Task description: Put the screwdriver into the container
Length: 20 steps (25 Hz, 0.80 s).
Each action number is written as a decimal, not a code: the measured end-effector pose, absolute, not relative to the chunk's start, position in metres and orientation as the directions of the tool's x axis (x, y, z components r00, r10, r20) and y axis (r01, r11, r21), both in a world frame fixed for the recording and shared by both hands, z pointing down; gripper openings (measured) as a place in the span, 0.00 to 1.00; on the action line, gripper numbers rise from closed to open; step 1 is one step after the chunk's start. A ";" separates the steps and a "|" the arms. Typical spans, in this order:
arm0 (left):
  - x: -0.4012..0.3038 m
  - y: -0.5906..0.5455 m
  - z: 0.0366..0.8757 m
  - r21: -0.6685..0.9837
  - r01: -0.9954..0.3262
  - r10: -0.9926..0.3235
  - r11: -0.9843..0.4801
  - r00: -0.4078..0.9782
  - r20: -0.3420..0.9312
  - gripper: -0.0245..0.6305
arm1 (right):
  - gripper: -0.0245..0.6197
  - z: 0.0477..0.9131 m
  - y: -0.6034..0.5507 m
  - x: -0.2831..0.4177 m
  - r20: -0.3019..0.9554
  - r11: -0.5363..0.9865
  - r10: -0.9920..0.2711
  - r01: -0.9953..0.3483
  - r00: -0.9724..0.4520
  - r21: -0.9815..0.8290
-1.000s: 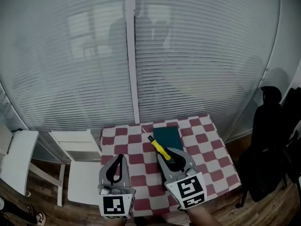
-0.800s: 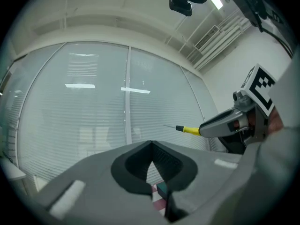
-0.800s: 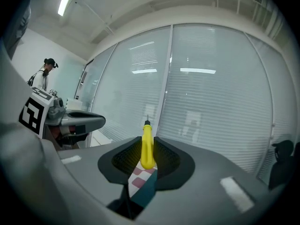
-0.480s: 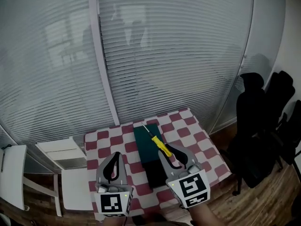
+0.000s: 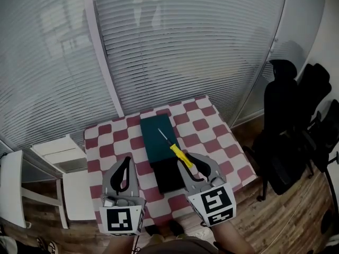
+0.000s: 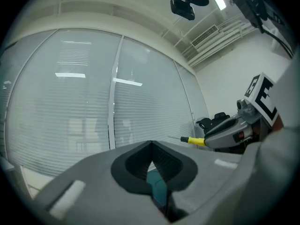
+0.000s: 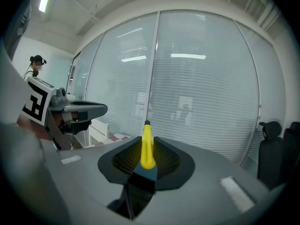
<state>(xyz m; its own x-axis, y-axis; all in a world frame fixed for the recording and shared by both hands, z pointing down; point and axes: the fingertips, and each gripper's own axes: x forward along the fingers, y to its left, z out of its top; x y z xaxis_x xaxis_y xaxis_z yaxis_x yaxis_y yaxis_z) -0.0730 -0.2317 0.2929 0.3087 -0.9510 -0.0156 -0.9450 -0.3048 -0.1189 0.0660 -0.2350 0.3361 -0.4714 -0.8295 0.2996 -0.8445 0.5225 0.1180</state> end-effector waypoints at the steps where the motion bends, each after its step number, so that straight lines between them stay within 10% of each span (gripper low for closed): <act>1: -0.071 -0.233 0.296 -0.115 -0.945 -0.951 -0.307 0.310 -0.005 0.04 | 0.20 0.342 -0.234 0.068 0.316 0.525 -0.823 -0.844 -0.472 0.109; 20: -0.055 -0.224 0.348 -0.092 -0.949 -0.949 -0.303 0.291 0.121 0.04 | 0.20 0.459 -0.204 0.088 0.506 0.547 -0.714 -0.836 -0.484 -0.027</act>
<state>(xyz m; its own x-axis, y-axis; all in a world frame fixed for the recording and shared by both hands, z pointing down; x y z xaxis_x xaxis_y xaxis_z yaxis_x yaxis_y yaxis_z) -0.0553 -0.2243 0.3482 0.2914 -0.9490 0.1207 -0.9485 -0.3030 -0.0924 0.0881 -0.2043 0.4593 -0.4838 -0.7141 0.5061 -0.8364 0.5474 -0.0272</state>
